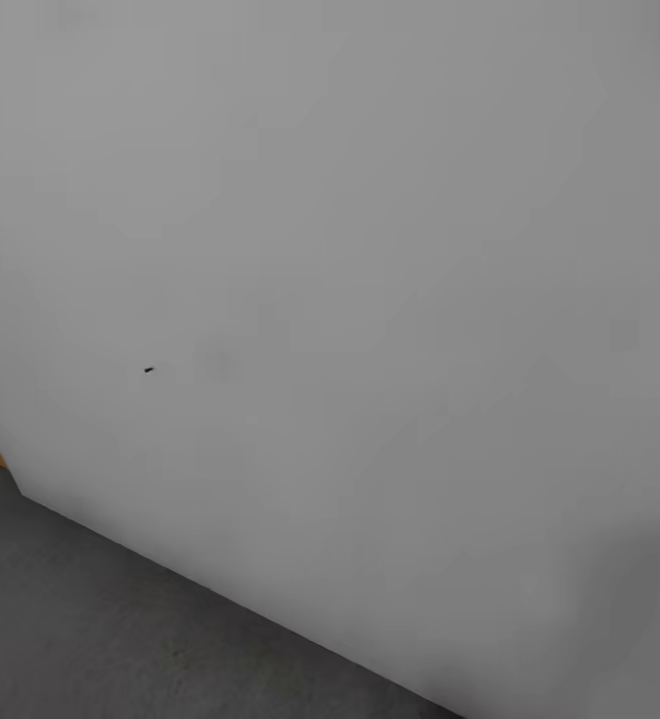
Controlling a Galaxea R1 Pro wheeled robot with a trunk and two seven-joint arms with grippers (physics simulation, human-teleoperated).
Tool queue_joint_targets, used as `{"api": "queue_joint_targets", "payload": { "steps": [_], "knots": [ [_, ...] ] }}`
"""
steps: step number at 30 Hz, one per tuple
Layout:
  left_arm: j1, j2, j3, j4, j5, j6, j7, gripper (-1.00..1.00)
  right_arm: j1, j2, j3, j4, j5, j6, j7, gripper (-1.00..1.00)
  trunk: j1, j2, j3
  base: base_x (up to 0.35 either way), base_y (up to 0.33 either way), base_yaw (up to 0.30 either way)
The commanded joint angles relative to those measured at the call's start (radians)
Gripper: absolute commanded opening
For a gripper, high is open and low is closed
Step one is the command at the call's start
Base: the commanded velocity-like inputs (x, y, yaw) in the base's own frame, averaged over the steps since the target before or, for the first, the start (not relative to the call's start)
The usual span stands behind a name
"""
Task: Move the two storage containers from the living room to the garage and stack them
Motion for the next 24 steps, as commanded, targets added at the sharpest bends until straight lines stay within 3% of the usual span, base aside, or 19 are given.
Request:
{"api": "queue_joint_targets", "payload": {
  "steps": [1,24],
  "knots": [
    [0.0,0.0,0.0,0.0,0.0,0.0,0.0,1.0,0.0,0.0,0.0,0.0,0.0,0.0,0.0,1.0,0.0,0.0,0.0,0.0,0.0,0.0],
    [-0.003,0.0,0.003,-0.002,0.006,0.006,-0.005,1.0,-0.009,0.002,0.002,-0.002,0.004,0.01,-0.008,1.0,0.0,0.0,0.0,0.0,0.0,0.012]
  ]
}}
